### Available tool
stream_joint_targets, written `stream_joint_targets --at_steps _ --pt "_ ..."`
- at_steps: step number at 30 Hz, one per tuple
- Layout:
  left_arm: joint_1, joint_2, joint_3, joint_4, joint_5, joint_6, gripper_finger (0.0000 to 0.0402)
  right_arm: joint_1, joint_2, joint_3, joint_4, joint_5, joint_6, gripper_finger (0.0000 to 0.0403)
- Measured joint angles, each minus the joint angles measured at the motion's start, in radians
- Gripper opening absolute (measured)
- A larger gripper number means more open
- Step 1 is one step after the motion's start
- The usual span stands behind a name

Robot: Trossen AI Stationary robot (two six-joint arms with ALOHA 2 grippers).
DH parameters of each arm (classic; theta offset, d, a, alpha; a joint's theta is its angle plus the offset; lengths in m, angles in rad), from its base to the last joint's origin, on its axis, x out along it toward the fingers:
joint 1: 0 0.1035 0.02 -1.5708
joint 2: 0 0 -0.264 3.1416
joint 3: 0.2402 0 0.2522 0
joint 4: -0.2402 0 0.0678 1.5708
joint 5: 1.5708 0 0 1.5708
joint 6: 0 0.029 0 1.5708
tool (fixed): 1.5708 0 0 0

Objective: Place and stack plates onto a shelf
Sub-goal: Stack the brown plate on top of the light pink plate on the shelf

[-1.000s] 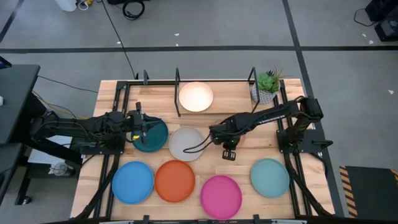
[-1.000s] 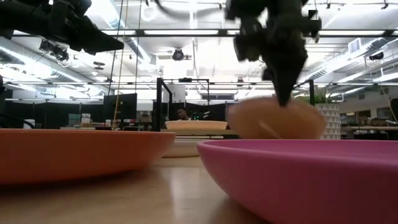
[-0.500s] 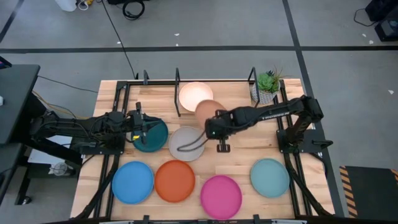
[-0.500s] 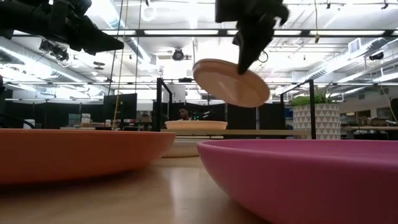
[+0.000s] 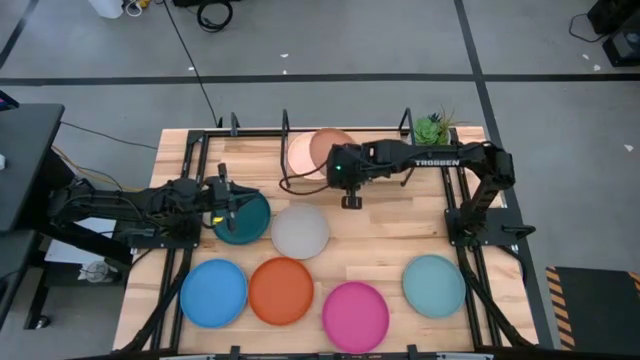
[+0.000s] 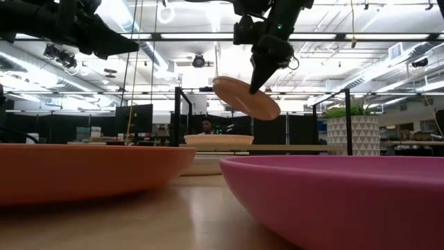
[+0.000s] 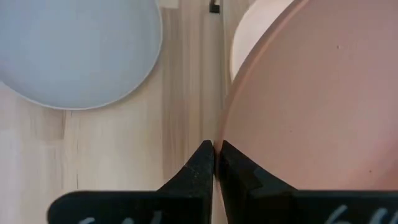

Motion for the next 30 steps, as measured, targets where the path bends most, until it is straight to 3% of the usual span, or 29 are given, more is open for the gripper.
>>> stream_joint_targets --at_steps 5,17,26,30 --pt "0.0 0.001 0.0 0.041 0.0 0.009 0.005 -0.028 0.031 0.016 0.01 0.001 -0.067 0.002" --pt "0.0 0.0 0.0 0.074 0.0 -0.029 0.005 -0.064 0.258 0.227 -0.007 0.054 -0.256 0.002" --pt "0.0 0.0 0.0 0.071 0.0 -0.045 0.005 -0.106 0.329 0.242 -0.025 0.043 -0.27 0.0023" --pt "0.0 0.0 0.0 0.071 0.0 -0.051 0.005 -0.108 0.333 0.242 -0.028 -0.013 -0.259 0.004"
